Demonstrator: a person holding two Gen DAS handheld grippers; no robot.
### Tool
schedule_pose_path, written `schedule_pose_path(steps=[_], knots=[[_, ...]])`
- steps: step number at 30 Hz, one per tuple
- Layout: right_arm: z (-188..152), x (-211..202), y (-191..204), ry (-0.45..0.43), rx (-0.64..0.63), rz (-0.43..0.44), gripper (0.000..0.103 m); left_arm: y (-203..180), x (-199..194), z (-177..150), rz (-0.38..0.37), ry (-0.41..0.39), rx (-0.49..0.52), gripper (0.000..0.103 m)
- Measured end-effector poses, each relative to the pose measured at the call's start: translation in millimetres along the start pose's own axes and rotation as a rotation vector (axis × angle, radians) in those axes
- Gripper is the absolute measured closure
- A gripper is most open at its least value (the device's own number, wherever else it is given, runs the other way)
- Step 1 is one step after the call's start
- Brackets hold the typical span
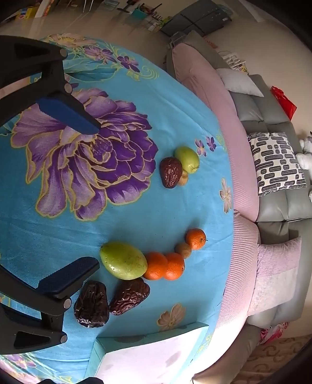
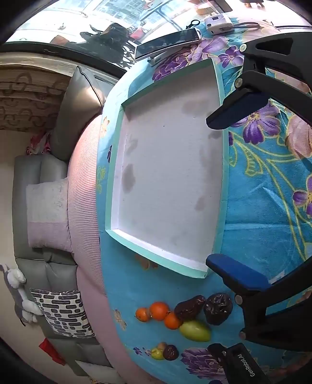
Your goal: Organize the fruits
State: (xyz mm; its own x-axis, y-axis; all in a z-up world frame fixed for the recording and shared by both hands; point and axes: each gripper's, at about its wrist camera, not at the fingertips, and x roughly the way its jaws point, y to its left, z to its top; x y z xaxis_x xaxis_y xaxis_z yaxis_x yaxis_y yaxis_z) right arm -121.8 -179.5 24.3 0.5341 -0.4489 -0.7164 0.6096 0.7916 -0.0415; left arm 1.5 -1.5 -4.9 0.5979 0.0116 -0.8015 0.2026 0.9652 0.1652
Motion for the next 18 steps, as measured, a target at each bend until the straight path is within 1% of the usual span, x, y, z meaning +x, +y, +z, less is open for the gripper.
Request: schedule_pose_path(steps=[1,5,18], knots=[[5.7,35.4,26.2,0.094,-0.053,-0.004,0.000,3.6,2.8,0.9,-0.012,0.007,0.004,0.000],[1.2,31.6,15.7,0.099,-0.056,-0.004,0.000,1.4,5.5,1.3,-0.007,0.014,0.001,0.000],[-3.5,28.7,16.5,0.113,-0.070,-0.020,0.000,5.4,7.9,-2.4,-0.013,0.019,-0.006,0.000]])
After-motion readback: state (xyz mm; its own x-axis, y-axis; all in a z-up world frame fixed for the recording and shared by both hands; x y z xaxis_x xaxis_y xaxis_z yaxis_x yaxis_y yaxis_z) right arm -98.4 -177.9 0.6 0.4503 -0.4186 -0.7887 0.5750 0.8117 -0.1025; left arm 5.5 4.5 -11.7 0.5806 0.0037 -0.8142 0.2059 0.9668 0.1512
